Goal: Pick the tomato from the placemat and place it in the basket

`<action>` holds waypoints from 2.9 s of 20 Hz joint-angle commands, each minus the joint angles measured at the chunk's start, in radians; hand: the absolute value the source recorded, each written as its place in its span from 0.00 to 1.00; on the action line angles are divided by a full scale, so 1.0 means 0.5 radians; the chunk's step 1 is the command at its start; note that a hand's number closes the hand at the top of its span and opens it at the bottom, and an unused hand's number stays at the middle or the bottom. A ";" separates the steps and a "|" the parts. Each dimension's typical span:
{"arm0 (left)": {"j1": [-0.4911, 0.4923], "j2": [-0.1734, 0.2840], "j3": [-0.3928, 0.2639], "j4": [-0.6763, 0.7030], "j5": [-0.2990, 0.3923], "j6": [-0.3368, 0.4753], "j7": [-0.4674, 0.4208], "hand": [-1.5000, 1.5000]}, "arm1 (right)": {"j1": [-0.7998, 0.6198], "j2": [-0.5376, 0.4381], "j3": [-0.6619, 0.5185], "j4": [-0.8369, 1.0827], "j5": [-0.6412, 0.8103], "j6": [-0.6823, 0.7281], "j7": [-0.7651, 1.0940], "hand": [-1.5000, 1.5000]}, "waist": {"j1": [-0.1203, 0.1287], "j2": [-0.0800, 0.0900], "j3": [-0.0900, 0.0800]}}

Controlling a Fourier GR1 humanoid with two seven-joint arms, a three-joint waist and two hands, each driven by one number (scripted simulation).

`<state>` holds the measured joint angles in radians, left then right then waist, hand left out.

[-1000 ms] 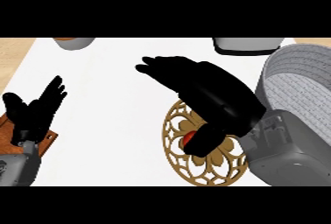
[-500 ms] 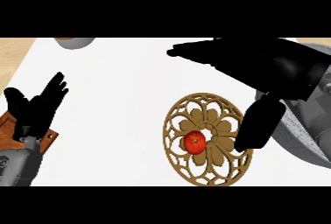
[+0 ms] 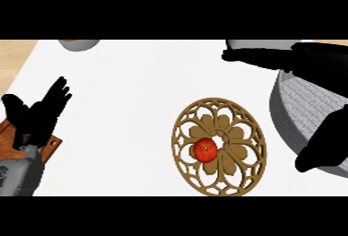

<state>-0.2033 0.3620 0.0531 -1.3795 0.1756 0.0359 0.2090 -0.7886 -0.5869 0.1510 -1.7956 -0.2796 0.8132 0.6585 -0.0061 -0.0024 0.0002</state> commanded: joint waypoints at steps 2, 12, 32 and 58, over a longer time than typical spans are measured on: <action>0.008 0.020 0.065 0.102 0.012 -0.102 -0.117 0.50 | 0.424 0.072 -0.112 -0.239 0.170 -0.006 -0.218 0.00 | -0.001 0.005 0.000; -0.081 -0.072 0.040 0.038 -0.072 -0.017 0.024 0.50 | 0.806 0.433 0.147 -0.003 1.161 -0.306 -1.039 0.00 | 0.019 0.008 0.001; 0.010 -0.112 0.088 -0.257 -0.108 -0.079 0.244 0.50 | 0.854 0.757 0.453 0.827 1.898 -0.701 -1.525 0.00 | 0.025 0.003 0.001; -0.120 -0.199 0.229 0.098 -0.239 -0.207 0.047 0.50 | 1.040 0.908 0.336 0.808 2.260 -0.689 -1.803 0.00 | 0.009 0.005 0.000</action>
<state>-0.2182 0.2703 0.1655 -1.3868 0.0647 -0.0667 0.2285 -0.2943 -0.1545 0.3086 -1.3853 0.8077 0.4945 -0.2578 0.0006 -0.0001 0.0000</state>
